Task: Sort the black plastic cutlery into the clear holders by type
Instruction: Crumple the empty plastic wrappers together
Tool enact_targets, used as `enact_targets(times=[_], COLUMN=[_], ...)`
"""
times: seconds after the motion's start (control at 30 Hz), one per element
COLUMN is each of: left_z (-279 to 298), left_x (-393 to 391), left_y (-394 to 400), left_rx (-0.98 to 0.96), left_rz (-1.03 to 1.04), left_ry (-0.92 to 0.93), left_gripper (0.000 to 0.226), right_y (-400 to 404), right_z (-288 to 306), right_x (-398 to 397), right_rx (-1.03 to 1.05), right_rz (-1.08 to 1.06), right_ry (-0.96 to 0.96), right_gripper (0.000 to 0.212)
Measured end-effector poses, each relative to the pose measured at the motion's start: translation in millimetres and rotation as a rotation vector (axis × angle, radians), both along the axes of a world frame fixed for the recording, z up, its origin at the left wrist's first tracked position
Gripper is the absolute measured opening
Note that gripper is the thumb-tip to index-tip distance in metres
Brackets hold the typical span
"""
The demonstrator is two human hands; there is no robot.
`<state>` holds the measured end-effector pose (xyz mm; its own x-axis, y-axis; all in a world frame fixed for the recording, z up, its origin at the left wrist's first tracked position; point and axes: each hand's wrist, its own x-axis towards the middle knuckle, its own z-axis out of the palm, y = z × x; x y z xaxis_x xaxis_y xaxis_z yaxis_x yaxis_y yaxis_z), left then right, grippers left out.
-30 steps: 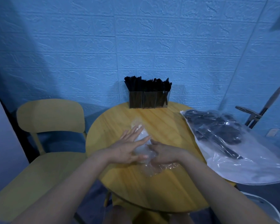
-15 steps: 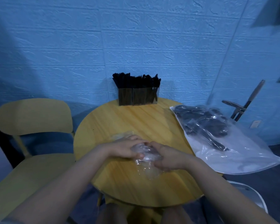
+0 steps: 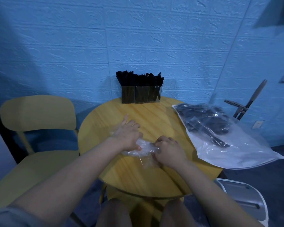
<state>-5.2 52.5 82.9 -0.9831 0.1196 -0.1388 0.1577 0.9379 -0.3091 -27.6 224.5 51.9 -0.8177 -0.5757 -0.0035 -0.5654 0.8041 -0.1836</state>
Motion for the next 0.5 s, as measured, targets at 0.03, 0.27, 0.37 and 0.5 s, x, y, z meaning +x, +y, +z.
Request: enact_targets(times=[0.03, 0.27, 0.37, 0.5], left_z=[0, -19, -28, -27], left_x=[2, 20, 17, 16], left_y=[-5, -4, 12, 25], left_rx=[0.043, 0.512, 0.631, 0.790], left_rz=[0.025, 0.237, 0.378, 0.545], left_ry=[-0.046, 0.062, 0.259, 0.362], left_gripper=[0.052, 0.038, 0.030, 0.025], right_y=[0, -10, -23, -33], right_z=[0, 11, 4, -9], right_x=[-1, -1, 6, 18], right_rx=[-0.014, -0.166, -0.302, -0.489], right_rz=[-0.012, -0.237, -0.348, -0.319], right_ry=[-0.021, -0.111, -0.080, -0.058], right_gripper=[0.036, 0.034, 0.040, 0.038])
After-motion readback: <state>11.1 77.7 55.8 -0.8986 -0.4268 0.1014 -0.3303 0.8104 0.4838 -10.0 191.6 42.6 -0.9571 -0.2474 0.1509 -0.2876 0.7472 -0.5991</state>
